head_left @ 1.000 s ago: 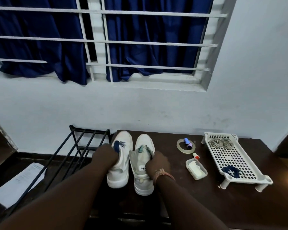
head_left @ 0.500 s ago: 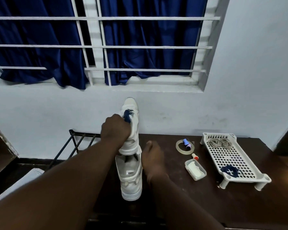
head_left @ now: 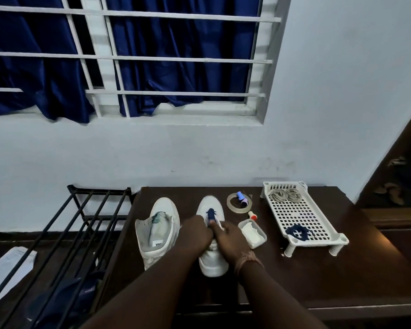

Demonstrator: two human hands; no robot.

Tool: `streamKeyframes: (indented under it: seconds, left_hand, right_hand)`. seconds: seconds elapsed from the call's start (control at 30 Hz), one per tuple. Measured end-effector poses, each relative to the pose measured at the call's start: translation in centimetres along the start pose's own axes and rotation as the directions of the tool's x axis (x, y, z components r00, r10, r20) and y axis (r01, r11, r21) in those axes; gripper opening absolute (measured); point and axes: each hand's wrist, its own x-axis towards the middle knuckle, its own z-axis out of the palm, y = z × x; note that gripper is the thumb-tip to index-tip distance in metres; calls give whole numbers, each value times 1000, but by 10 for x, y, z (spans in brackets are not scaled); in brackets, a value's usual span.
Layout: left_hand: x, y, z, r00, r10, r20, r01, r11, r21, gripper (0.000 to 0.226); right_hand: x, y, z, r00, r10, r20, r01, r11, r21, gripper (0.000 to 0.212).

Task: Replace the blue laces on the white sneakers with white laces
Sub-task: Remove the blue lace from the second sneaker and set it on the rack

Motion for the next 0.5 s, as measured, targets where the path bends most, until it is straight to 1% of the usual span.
streamKeyframes:
  seconds: [0.07, 0.1, 0.13, 0.17, 0.2, 0.23, 0.27, 0.3, 0.33, 0.4, 0.43, 0.47, 0.5]
  left_hand:
    - [-1, -5, 8, 998, 33, 59, -32, 999, -14, 16]
    - [-2, -5, 8, 998, 45, 46, -45, 999, -1, 14]
    - [-4, -5, 6, 998, 64, 1, -64, 998, 26, 16]
    - [-7, -6, 3, 992, 96, -84, -87, 991, 101, 20]
    - [-10, -7, -1, 971, 144, -189, -99, 968, 229, 23]
    - [-14, -9, -5, 939, 199, -281, -84, 923, 375, 24]
    - [-18, -13, -8, 915, 227, -334, -35, 868, 495, 25]
    - [-20, -19, -9, 913, 200, -355, 33, 832, 553, 32]
    - [-21, -27, -10, 931, 112, -348, 111, 821, 560, 45]
    - [-21, -46, -9, 949, -86, -305, 237, 831, 504, 69]
    - [-22, -53, -8, 950, -145, -277, 269, 831, 487, 73]
    - [-22, -58, -7, 952, -162, -259, 275, 824, 495, 73]
    - [-22, -62, -6, 957, -146, -252, 261, 815, 517, 70]
  right_hand:
    - [-3, 12, 6, 1000, 18, -3, -18, 1000, -20, 23]
    - [-4, 14, 7, 1000, 19, -8, -19, 1000, -13, 18]
    - [-4, 14, 7, 1000, 26, -13, -26, 999, -18, 17]
    - [-4, 12, 6, 999, 31, -11, -31, 999, -18, 17]
    - [-3, 10, 6, 999, 42, -6, -43, 999, -28, 19]
    - [-2, 8, 5, 999, 44, -4, -44, 999, -32, 21]
    - [-2, 5, 4, 998, 54, -8, -55, 998, -43, 20]
    - [-2, 4, 4, 998, 58, -10, -58, 997, -45, 18]
    - [-2, 2, 4, 998, 64, -11, -65, 997, -52, 17]
    - [-3, 0, 4, 998, 65, -12, -66, 996, -64, 16]
    - [-4, 0, 5, 998, 63, -10, -63, 996, -70, 17]
    - [-5, 0, 5, 998, 64, -5, -64, 995, -75, 18]
    - [-6, 0, 5, 998, 62, -1, -61, 995, -75, 18]
